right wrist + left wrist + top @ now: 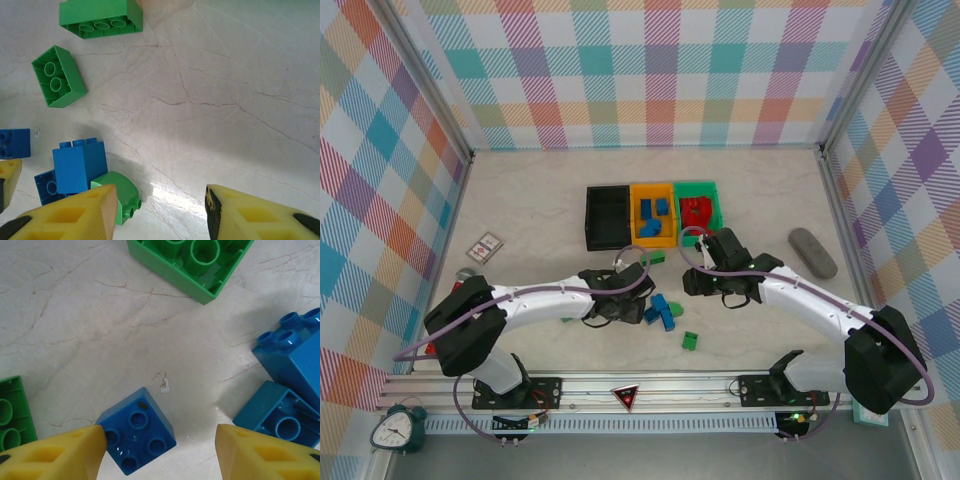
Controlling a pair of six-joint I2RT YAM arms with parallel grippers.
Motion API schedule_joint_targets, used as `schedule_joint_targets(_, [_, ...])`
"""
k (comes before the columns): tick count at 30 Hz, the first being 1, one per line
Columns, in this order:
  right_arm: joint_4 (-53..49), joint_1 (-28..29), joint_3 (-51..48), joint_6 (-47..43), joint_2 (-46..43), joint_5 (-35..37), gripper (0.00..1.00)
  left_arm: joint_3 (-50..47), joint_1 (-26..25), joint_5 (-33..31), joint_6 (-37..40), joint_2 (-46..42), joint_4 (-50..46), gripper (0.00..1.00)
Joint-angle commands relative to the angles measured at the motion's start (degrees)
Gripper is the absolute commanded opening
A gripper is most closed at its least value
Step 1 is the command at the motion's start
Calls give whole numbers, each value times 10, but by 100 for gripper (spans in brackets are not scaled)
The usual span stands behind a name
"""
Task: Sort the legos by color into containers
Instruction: Pick up the lego from the middle-left of the table.
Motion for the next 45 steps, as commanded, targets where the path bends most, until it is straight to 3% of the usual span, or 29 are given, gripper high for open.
schedule_joint_targets(1, [8,2,-9,6,-11,-1,51,-11,-13,-6,-2,-7,-28,63])
schedule_joint_targets(15, [18,1,-12,8,-2,-6,51,-14,-37,-70,-55,-11,-42,69])
schedule_joint_targets(22, [21,1,-15,10,-2,-7,51,-4,-36,-49,-46,39,-26,71])
schedule_joint_targets(30, [13,1,-19,9,-10,2,51,1,-36,-43,-42,49,-14,53])
schedule_joint_targets(35, [14,1,-20,9,-9,3,51,18,-34,-53,-27,37,-19,46])
schedule_joint_targets(45, [13,1,-27,16,-27,0,51,70,-3,-12,14,48,-15,35])
